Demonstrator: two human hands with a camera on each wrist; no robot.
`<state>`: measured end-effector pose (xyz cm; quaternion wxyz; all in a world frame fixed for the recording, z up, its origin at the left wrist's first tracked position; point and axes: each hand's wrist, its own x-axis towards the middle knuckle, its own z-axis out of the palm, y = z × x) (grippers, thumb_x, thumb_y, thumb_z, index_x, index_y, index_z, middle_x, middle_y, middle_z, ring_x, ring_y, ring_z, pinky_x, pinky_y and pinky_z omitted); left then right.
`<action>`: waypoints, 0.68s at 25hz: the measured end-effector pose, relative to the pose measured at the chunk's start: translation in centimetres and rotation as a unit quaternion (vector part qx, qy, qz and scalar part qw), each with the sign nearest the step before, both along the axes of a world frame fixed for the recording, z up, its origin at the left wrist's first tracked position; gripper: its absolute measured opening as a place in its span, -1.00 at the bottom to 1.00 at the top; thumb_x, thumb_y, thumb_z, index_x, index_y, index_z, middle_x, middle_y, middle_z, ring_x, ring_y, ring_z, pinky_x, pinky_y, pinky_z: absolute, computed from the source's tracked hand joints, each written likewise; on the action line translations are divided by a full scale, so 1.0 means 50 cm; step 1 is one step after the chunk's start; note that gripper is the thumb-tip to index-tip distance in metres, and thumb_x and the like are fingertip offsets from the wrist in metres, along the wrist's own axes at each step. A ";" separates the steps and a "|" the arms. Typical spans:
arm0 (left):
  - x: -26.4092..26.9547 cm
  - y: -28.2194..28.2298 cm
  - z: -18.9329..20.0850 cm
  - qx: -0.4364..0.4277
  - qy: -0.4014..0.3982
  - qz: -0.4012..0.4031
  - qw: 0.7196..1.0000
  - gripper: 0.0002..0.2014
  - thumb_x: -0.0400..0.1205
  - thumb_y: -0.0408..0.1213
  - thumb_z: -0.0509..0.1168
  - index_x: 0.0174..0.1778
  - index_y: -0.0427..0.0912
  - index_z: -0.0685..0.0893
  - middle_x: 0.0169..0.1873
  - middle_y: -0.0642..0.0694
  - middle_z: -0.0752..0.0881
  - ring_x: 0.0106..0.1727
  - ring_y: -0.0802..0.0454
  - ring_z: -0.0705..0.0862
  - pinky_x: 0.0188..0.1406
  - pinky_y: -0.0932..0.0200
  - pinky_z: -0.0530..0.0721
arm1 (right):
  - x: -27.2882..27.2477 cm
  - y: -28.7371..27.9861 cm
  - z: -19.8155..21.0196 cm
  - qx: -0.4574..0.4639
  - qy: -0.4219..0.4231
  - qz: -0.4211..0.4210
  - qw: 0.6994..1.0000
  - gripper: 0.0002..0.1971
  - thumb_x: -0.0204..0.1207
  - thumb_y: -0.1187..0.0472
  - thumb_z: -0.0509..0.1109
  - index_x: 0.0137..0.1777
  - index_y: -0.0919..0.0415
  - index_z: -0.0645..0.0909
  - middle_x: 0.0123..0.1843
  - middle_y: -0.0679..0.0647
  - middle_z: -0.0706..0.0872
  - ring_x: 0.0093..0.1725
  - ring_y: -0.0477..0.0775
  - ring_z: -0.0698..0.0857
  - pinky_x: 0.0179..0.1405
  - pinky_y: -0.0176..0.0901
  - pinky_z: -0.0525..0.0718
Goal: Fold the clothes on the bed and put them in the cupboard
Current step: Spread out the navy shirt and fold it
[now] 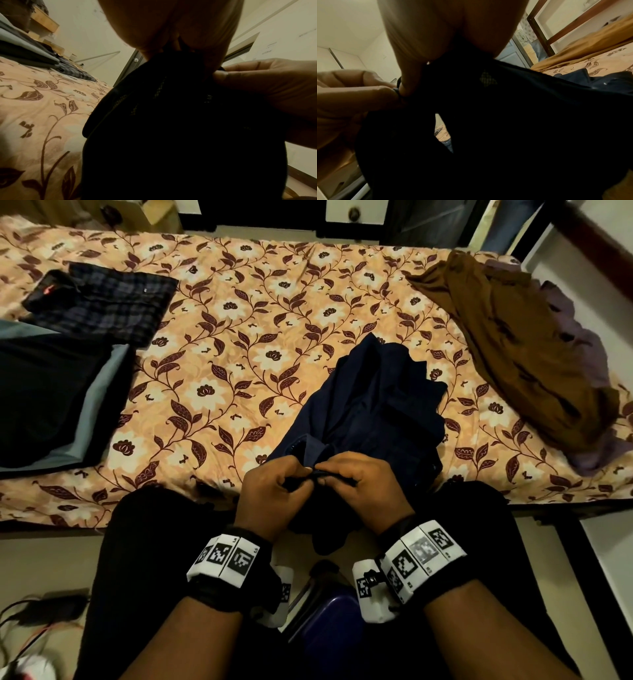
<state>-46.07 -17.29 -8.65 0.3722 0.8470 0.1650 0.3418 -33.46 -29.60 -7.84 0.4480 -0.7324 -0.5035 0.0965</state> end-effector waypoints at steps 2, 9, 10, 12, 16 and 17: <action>0.003 -0.004 0.000 0.040 -0.002 -0.002 0.999 -0.82 0.50 -0.26 0.34 -0.31 -0.31 0.71 -0.39 -0.10 0.72 -0.28 0.23 0.59 -0.16 0.60 0.47 | 0.013 0.003 0.003 -0.020 -0.003 0.023 1.000 -0.74 0.47 0.15 0.43 0.09 0.23 0.79 -0.01 0.06 0.80 -0.01 -0.07 0.74 0.06 -0.19 0.70; 0.102 0.015 0.075 0.035 -0.004 -0.054 0.998 -0.87 0.48 -0.37 0.32 -0.25 -0.32 0.76 -0.32 -0.08 0.75 -0.25 0.15 0.64 -0.20 0.39 0.57 | 0.064 0.031 0.053 0.034 0.023 -0.099 0.994 -0.81 0.44 0.32 0.41 -0.01 0.25 0.80 -0.10 0.01 0.78 -0.06 -0.14 0.71 0.04 -0.47 0.61; 0.107 0.011 0.084 0.006 -0.005 -0.048 0.999 -0.89 0.47 -0.37 0.34 -0.23 -0.29 0.77 -0.31 0.01 0.74 -0.24 0.21 0.64 -0.18 0.40 0.59 | 0.068 0.036 0.062 0.035 0.004 -0.117 0.992 -0.82 0.43 0.31 0.41 -0.04 0.22 0.80 -0.14 0.00 0.77 -0.11 -0.09 0.72 -0.02 -0.40 0.65; 0.105 0.002 0.093 -0.084 0.011 -0.030 0.996 -0.93 0.47 -0.36 0.40 -0.18 -0.23 0.78 -0.31 0.18 0.71 -0.23 0.28 0.66 -0.16 0.36 0.62 | 0.060 0.042 0.070 0.029 -0.035 -0.167 0.985 -0.81 0.42 0.20 0.37 -0.07 0.14 0.80 -0.18 0.01 0.76 -0.17 0.03 0.74 -0.16 -0.14 0.72; 0.063 0.010 0.093 -0.147 0.138 -0.037 0.979 -0.92 0.49 -0.33 0.51 -0.20 -0.10 0.75 -0.33 0.09 0.74 -0.24 0.18 0.70 -0.21 0.24 0.61 | 0.028 0.029 0.067 0.001 -0.106 -0.225 0.969 -0.67 0.40 -0.03 0.22 -0.05 0.00 0.79 -0.18 0.00 0.79 -0.20 0.14 0.77 -0.28 0.00 0.74; 0.047 0.016 0.097 -0.146 0.179 -0.045 0.972 -0.91 0.50 -0.31 0.51 -0.20 -0.08 0.73 -0.31 0.10 0.74 -0.23 0.20 0.69 -0.20 0.23 0.58 | 0.024 0.022 0.071 -0.005 -0.105 -0.221 0.970 -0.68 0.41 -0.02 0.23 -0.03 -0.01 0.78 -0.14 0.00 0.81 -0.16 0.15 0.78 -0.23 0.03 0.75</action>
